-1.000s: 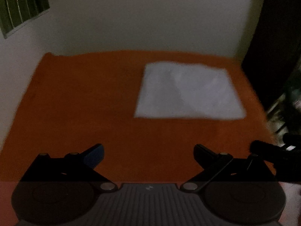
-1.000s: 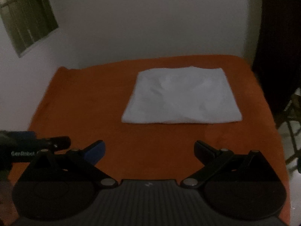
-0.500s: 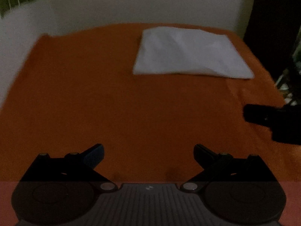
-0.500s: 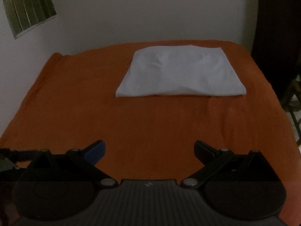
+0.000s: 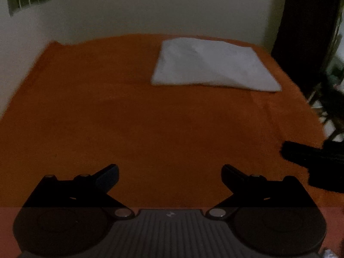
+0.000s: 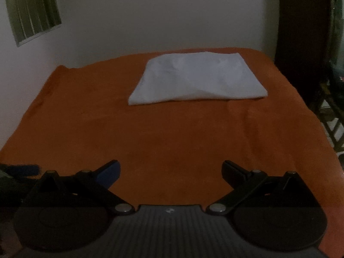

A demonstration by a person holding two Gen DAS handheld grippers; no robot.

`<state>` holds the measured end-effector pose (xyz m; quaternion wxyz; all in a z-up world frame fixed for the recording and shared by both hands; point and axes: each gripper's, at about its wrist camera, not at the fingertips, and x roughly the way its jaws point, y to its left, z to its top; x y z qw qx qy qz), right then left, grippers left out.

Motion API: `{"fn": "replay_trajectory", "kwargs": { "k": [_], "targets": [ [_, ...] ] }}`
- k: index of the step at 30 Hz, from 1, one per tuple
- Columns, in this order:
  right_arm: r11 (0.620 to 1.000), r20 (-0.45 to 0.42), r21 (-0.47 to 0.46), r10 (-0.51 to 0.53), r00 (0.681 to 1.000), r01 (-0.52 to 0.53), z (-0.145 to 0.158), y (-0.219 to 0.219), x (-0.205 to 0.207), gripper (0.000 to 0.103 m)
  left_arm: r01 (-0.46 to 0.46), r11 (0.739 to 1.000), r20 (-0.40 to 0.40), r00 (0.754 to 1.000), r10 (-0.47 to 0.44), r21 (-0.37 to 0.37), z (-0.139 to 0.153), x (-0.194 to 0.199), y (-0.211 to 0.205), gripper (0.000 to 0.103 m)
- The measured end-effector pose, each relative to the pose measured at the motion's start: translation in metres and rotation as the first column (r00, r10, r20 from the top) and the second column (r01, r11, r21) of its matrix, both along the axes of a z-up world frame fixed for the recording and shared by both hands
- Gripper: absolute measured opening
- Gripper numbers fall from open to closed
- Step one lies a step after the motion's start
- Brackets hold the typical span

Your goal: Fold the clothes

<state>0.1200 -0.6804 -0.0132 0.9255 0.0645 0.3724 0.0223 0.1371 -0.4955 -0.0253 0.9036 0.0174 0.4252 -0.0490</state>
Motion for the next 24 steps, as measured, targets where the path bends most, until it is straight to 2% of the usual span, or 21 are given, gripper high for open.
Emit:
{"fn": "replay_trajectory", "kwargs": {
  "k": [2,7,11,13,16,19,24],
  "targets": [
    [1.0,-0.005,0.002,0.007,1.0,-0.007,-0.004,-0.002,-0.005,0.102,0.008,0.999,0.02,1.0,-0.009,0.041,0.004,-0.007,0.001,0.103],
    [0.999,-0.006,0.006,0.046,0.999,-0.046,-0.012,0.0,-0.017,0.102,0.029,0.999,-0.001,1.0,-0.029,0.034,0.005,-0.015,0.012,0.103],
    [0.996,-0.057,0.078,0.044,0.997,-0.04,-0.022,-0.001,-0.018,0.102,0.03,0.997,0.011,0.999,-0.031,0.069,0.001,-0.022,0.007,0.103],
    [0.993,-0.079,0.107,0.049,0.996,-0.041,-0.025,-0.002,-0.017,0.102,0.043,0.997,-0.01,0.999,-0.043,0.057,-0.002,-0.022,0.006,0.103],
    [0.994,-0.087,0.093,0.065,0.994,-0.056,-0.027,0.004,-0.016,0.102,0.042,0.998,-0.036,0.999,-0.041,0.041,-0.006,-0.019,0.01,0.103],
    [0.994,-0.083,0.084,0.078,0.994,-0.071,-0.026,0.007,-0.016,0.102,0.03,0.998,-0.03,0.999,-0.028,0.054,-0.006,-0.022,0.013,0.103],
    [0.991,-0.093,0.103,0.091,0.991,-0.081,-0.025,0.008,-0.023,0.102,0.023,0.999,-0.031,0.999,-0.021,0.034,-0.003,-0.025,0.015,0.103]
  ]
}}
